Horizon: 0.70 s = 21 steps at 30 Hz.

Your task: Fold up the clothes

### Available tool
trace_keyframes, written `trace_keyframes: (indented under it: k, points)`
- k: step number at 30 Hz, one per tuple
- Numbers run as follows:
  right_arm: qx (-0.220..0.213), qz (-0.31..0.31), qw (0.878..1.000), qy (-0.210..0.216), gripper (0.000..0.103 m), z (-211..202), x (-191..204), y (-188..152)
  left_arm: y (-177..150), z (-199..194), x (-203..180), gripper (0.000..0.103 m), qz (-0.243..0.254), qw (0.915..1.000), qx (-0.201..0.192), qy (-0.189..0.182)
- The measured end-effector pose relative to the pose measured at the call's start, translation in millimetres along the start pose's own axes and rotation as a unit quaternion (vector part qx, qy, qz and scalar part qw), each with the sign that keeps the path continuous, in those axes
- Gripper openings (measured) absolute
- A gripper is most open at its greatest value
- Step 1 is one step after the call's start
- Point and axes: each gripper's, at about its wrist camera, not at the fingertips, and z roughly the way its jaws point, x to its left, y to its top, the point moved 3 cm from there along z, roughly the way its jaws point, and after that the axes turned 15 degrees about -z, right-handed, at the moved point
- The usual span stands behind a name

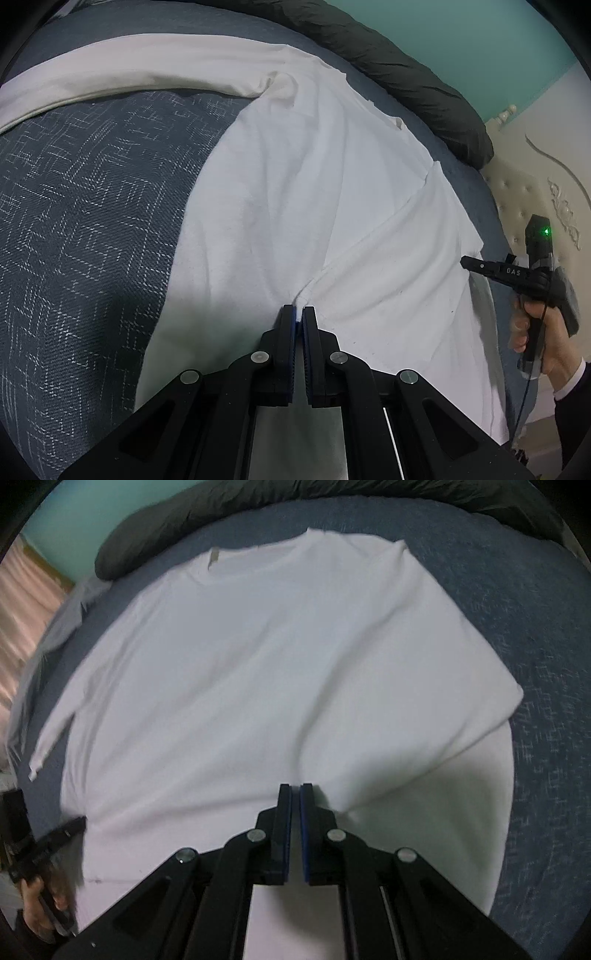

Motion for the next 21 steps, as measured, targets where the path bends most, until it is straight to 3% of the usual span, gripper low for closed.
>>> trace_keyframes:
  k: [6,12,16,21]
  points:
    - [-0.062,-0.004,0.998,0.023,0.004,-12.5,19.9,17.9,1.0,-7.2,-5.0,0.005,-0.001,0.9999,-0.015,-0.001]
    - [-0.014,-0.022,0.999,0.026,0.004,21.4,38.1,20.1,-0.5,-6.7,-2.9,0.005,-0.003,0.9999,-0.010,-0.001]
    - [-0.027,-0.011,0.999,0.036,0.004,13.4,35.7,12.9,0.2,-7.7,-1.3,0.005,-0.004,1.0000,-0.008,-0.001]
    - [-0.057,0.004,0.998,-0.001,0.004,-10.9,15.9,0.3,-2.5,-9.2,1.7,0.005,-0.005,1.0000,-0.007,0.001]
